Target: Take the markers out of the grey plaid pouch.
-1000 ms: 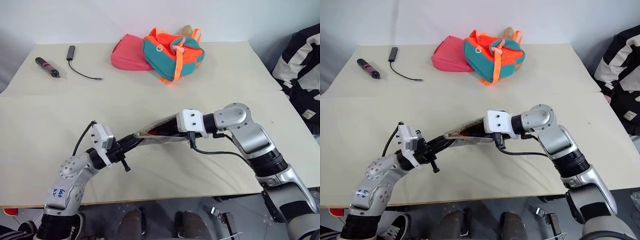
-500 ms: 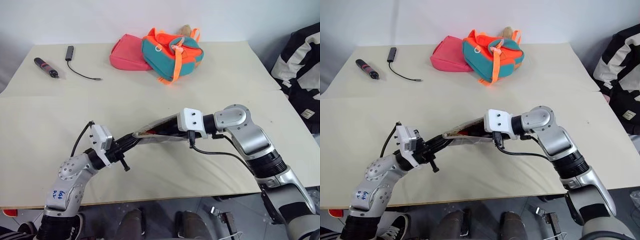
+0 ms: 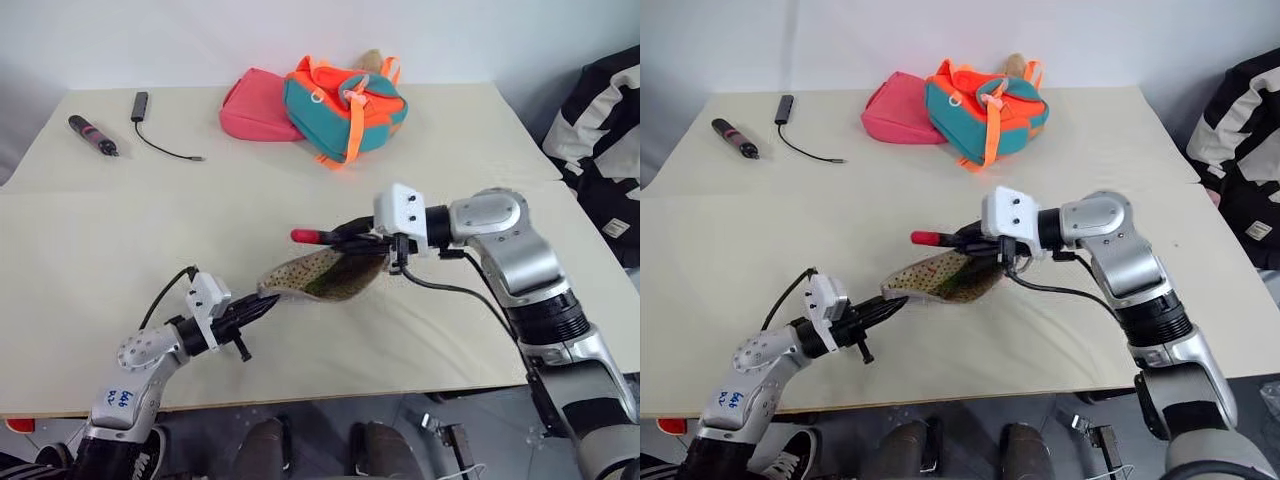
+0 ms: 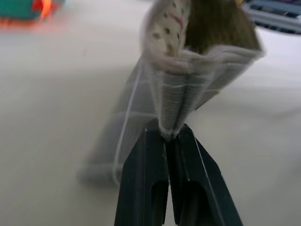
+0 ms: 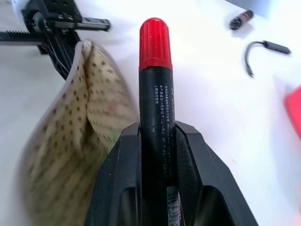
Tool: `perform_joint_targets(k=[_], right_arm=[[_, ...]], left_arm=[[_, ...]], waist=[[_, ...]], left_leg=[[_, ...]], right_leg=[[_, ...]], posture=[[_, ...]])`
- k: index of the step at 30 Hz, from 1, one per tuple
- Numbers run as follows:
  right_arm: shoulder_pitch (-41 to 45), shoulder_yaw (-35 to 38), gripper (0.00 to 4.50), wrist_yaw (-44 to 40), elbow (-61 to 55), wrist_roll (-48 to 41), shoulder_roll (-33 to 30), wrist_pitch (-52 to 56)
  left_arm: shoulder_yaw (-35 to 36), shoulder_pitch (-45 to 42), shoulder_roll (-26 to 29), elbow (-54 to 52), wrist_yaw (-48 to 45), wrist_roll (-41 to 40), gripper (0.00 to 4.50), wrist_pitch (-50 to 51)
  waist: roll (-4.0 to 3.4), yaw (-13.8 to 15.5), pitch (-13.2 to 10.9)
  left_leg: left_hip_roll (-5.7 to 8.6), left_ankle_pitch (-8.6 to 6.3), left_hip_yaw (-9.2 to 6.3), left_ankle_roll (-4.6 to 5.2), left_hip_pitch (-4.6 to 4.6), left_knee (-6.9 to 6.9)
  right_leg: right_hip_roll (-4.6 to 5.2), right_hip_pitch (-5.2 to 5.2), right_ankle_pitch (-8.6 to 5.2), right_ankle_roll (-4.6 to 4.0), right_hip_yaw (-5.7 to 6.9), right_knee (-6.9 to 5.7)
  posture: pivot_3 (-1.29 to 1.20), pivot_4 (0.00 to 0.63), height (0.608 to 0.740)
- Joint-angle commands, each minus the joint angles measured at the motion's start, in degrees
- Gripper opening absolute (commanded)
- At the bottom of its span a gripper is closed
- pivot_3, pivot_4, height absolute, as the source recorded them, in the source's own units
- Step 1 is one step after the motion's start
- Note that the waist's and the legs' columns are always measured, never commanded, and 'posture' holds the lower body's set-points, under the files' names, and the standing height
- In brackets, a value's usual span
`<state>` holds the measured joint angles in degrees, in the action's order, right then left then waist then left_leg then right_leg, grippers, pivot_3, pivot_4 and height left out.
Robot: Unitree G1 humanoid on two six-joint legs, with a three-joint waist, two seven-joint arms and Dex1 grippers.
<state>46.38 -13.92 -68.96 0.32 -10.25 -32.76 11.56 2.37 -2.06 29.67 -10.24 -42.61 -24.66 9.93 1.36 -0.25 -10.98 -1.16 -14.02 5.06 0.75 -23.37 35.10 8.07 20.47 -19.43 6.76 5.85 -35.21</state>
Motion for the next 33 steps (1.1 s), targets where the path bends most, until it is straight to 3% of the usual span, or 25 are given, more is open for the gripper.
perform_joint_targets(k=[1, 10, 15, 20, 25, 32, 33], right_arm=[[0.4, 1.5, 0.6, 0.4, -0.9, -1.0, 0.2, -0.5], [2.5, 6.7, 0.6, 2.0, -2.5, -7.7, 1.9, 5.0], [0.8, 7.9, 0.6, 1.9, 4.9, -1.9, -5.8, -0.8], [-0.8, 7.8, 0.6, 10.9, 19.5, 6.5, -9.4, -2.9], [-3.1, 7.1, 0.6, 13.7, 26.5, 9.5, -8.4, -4.4], [-5.2, 10.0, 0.6, 13.8, 27.4, 6.1, -4.4, -2.8], [-5.4, 10.0, 0.95, 13.4, 27.2, 5.8, -4.3, -2.0]], left_arm=[[1.5, -0.6, -0.1, -0.2, 0.4, 0.0, 0.0, 0.1], [4.1, -1.1, -1.2, -0.6, 1.8, -0.9, 0.0, 0.8], [9.5, -2.0, 0.0, 0.1, 1.9, -3.5, 0.0, 2.2], [14.5, -3.2, -0.9, -2.3, 3.2, -11.9, 0.0, 9.0], [14.0, -3.7, -0.3, -3.6, 2.8, -13.7, 0.0, 12.2], [14.1, -4.2, 0.3, -3.7, 2.1, -13.0, 0.0, 12.9], [14.1, -4.2, 0.2, -3.8, 2.1, -12.9, 0.0, 12.9]], waist=[[-0.01, 0.0, 0.0], [-0.01, 0.0, 0.0], [0.0, 0.2, 0.0], [0.02, 0.0, 0.0], [0.01, -0.1, 0.0], [0.0, -0.6, 0.0], [0.0, -0.6, 0.0]], left_leg=[[0.0, 0.0, 0.01, 0.0, 0.0, 0.0], [0.0, 0.07, 0.04, -0.12, -0.01, -0.02], [0.04, 0.01, 0.04, -0.02, -0.02, -0.01], [0.05, 0.03, 0.23, -0.03, 0.0, -0.01], [0.05, 0.21, 0.29, 0.18, -0.01, -0.01], [-0.04, 0.25, 0.32, 0.14, 0.03, 0.0], [-0.04, 0.25, 0.32, 0.14, 0.03, 0.0]], right_leg=[[0.01, 0.0, 0.0, 0.0, -0.01, 0.0], [0.01, 0.0, 0.01, 0.0, 0.01, 0.02], [0.07, -0.02, 0.02, 0.02, 0.07, 0.1], [0.15, -0.03, 0.06, 0.1, 0.12, 0.16], [0.1, -0.02, 0.06, 0.11, 0.12, 0.17], [-0.04, -0.04, 0.08, 0.1, 0.09, 0.14], [-0.04, -0.04, 0.08, 0.1, 0.08, 0.14]], posture=[[0.0, 0.15, 0.74], [0.0, 0.15, 0.74], [0.0, 0.15, 0.74], [0.0, 0.15, 0.74], [0.0, 0.15, 0.74], [0.0, 0.15, 0.74], [0.0, 0.15, 0.74]])
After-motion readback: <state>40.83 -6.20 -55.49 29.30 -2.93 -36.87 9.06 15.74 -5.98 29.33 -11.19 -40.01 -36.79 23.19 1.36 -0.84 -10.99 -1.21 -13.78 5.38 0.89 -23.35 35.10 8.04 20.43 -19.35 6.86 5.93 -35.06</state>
